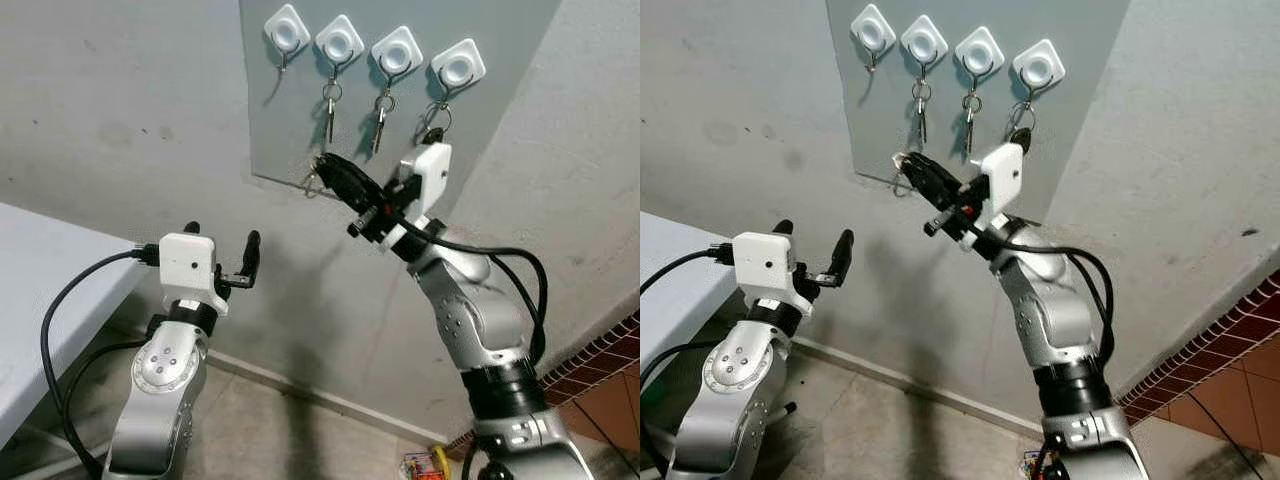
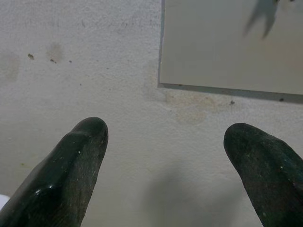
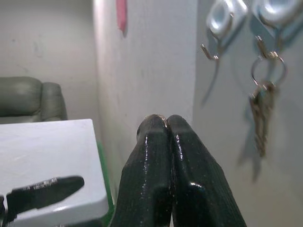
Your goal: Hang keys on a hook
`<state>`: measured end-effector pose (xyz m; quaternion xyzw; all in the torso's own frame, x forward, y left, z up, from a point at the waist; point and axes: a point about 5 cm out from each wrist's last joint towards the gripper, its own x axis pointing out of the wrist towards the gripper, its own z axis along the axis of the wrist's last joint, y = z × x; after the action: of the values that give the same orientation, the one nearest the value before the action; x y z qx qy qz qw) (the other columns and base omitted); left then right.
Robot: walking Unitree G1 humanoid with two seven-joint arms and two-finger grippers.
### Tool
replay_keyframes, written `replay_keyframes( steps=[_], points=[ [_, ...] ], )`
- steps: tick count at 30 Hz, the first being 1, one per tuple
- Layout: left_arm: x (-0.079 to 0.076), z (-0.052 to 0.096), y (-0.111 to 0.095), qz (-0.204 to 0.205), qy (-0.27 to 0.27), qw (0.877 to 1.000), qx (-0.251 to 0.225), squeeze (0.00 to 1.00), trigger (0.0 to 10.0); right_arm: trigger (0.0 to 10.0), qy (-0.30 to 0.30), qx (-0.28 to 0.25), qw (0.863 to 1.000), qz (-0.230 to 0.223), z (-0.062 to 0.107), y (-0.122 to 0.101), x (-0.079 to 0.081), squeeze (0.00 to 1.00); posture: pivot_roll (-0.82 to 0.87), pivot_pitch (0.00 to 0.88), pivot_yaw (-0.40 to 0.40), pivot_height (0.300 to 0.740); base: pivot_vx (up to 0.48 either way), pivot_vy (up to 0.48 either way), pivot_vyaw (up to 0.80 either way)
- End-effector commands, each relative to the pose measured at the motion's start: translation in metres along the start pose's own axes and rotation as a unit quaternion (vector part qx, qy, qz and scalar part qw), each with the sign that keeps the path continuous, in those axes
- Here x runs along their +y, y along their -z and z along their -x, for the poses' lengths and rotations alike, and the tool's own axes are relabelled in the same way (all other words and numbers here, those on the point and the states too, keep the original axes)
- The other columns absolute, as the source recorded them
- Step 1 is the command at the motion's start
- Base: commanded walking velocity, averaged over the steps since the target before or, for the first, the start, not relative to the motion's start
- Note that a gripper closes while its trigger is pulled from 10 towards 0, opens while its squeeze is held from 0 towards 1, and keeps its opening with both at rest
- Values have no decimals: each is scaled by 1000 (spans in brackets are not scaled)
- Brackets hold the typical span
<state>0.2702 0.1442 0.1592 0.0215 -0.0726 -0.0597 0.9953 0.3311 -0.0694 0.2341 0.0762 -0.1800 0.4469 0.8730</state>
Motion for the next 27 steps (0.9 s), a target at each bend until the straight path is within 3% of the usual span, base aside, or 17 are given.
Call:
replay_keyframes(
  steps=[1,5,10,16,18,21,22,25,27],
  points=[
    [-3,0,-4,1,5,1000,-4,0,10000,10000,-16,-3,1000,-2,-4,-3,-1,0,-3,93,-53,740,0,0,0],
    [-2,2,-4,8,1,1000,-2,0,10000,10000,-27,-1,1000,7,-10,-5,-1,0,-2,94,-54,740,0,0,0],
    [4,3,-3,12,-14,1000,3,0,10000,10000,11,4,1000,10,-3,0,-7,0,10,93,-63,740,0,0,0],
    [4,4,-3,12,-14,1000,4,0,10000,10000,11,3,1000,9,-3,0,-8,0,10,93,-63,740,0,0,0],
    [13,7,2,23,-35,999,11,0,10000,10000,121,19,992,8,29,19,-22,0,13,90,-56,740,0,0,0],
    [20,10,10,31,-50,998,25,0,10000,10000,200,33,979,24,62,30,-29,0,-9,82,-36,740,0,0,0],
    [20,10,10,31,-50,998,25,0,10000,10000,200,33,979,24,62,30,-29,0,-9,82,-36,740,0,0,0],
    [24,12,20,30,-61,997,37,0,10000,10000,255,46,965,40,98,36,-29,0,-20,78,-28,740,0,0,0],
    [25,11,22,29,-63,997,38,0,10000,10000,260,52,963,41,104,38,-27,0,-28,77,-22,740,0,0,0]
  ],
)
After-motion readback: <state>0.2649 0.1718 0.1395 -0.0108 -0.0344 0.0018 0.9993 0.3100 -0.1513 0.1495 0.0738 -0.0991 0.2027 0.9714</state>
